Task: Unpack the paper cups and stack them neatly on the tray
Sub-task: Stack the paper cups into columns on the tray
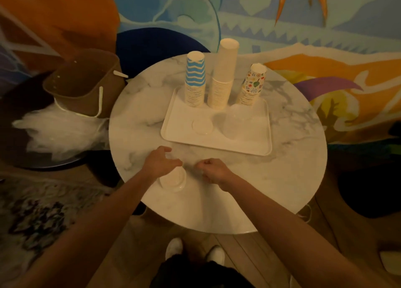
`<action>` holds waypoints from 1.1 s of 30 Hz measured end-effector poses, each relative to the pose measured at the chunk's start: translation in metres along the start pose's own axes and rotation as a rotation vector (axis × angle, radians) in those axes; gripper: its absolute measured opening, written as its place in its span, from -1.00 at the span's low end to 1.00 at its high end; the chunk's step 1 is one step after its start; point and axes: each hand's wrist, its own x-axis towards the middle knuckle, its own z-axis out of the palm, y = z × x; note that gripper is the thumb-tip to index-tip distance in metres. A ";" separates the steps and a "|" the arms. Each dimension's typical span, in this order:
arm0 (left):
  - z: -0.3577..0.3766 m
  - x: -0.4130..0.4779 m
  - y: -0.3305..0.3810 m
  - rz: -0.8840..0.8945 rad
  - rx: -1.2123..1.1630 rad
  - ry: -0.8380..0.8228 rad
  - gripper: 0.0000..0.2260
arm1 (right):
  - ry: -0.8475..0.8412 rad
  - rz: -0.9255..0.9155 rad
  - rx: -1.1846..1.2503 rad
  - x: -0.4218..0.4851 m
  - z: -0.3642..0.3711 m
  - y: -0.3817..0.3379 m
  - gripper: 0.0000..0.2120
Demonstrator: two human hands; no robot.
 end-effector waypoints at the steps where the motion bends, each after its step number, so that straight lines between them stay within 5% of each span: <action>1: -0.002 -0.001 -0.007 -0.011 -0.024 -0.018 -0.41 | -0.008 0.011 -0.001 -0.001 0.008 0.001 -0.82; 8: -0.007 0.002 -0.037 -0.051 -0.101 -0.135 -0.41 | 0.011 0.092 0.068 -0.004 0.048 -0.002 -0.91; 17: -0.011 0.013 -0.050 -0.065 -0.175 -0.215 -0.60 | 0.103 0.175 0.362 -0.002 0.071 0.002 -0.73; 28: -0.017 0.031 -0.039 -0.175 -0.474 -0.307 -0.81 | 0.014 0.199 0.525 0.000 0.048 -0.013 -0.81; 33: -0.019 0.048 -0.009 -0.125 -0.567 -0.336 -0.75 | 0.045 0.149 0.517 0.015 0.022 -0.032 -0.80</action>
